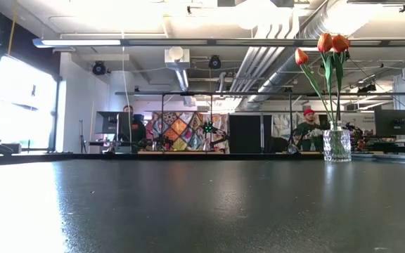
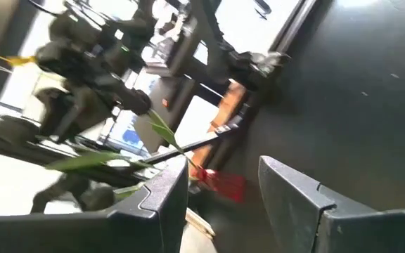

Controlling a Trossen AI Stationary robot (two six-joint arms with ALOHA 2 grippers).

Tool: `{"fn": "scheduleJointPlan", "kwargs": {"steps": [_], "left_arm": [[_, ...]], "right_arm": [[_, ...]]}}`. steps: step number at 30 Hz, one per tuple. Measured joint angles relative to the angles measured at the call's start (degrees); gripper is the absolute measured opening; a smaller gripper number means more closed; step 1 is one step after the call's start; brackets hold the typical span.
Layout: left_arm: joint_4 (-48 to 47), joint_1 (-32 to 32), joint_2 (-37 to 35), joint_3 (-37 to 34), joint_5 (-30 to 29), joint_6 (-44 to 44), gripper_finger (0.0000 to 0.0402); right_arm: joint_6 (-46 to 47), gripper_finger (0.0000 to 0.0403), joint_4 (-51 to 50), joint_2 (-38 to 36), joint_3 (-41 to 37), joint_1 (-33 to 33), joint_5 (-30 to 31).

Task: Sort flowers into vase by color
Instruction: Put the black tulip into the red flower vase, then return to Home Position

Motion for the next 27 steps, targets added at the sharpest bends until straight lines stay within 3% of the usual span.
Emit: {"fn": "scheduleJointPlan", "kwargs": {"steps": [8,20,27], "left_arm": [[-2.68,-0.02,-0.18,0.02,1.3,-0.34,0.0294],[-0.27,-0.07,-4.48,0.02,1.97,10.12,0.0296],[1.3,-0.07,-6.23,1.19,-0.96,17.64,0.0294]], "right_arm": [[-6.54,0.0162,7.9,0.0,0.0,-0.46,-0.55],[-8.09,0.0162,9.82,0.4,0.0,-0.61,-4.83],[-16.97,0.0162,9.51,3.35,0.0,-0.02,-5.41]]}}
